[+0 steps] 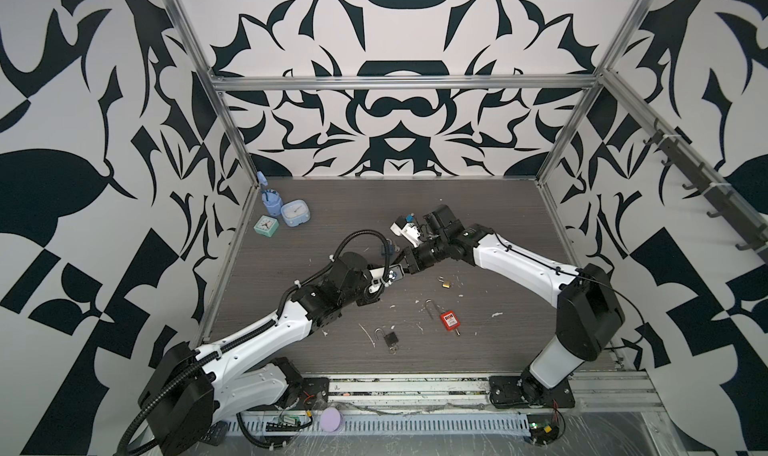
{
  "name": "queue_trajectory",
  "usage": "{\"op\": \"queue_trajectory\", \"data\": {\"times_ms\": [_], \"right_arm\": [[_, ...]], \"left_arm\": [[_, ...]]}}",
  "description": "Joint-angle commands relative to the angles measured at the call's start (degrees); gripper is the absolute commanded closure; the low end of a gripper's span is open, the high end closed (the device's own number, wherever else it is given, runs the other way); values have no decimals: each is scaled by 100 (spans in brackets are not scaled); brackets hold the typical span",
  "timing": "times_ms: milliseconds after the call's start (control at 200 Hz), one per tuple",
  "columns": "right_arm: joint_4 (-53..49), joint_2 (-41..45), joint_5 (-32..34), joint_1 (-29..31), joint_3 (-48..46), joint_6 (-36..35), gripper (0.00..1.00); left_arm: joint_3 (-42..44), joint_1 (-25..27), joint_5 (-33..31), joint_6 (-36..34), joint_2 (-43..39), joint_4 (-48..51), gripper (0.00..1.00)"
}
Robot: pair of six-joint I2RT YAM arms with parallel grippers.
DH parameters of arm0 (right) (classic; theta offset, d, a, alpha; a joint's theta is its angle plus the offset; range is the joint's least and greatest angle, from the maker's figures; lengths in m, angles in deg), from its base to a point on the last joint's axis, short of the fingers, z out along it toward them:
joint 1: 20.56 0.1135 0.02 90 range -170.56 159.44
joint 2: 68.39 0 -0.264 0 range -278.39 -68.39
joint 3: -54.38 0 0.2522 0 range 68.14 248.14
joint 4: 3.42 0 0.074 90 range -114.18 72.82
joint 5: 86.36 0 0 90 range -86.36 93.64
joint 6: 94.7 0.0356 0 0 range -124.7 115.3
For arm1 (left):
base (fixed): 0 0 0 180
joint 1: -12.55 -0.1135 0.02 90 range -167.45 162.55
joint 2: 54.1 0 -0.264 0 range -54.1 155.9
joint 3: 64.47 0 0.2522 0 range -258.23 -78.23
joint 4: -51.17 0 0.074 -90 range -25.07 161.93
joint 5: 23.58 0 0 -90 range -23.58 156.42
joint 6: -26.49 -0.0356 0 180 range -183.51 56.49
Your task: Lock with the key
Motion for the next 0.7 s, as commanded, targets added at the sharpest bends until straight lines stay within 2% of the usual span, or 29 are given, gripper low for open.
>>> {"op": "queue_trajectory", "data": {"times_ms": [0, 260, 440, 630, 700], "right_arm": [[377, -264, -136, 335, -172, 109, 100], [381, -139, -78, 326, -166, 53, 100], [129, 85, 73, 168, 46, -100, 100], [-62, 543, 276, -160, 429, -224, 77], [-140, 713, 363, -241, 574, -321, 74]], "left_arm": [[-777, 190, 1069, 100, -97, -2042, 100], [-535, 190, 849, 242, -65, -2095, 100], [-17, 190, 394, 408, -203, -1984, 100], [543, 190, 78, 1041, -491, -1739, 100], [632, 190, 19, 1343, -573, -1604, 100]]}}
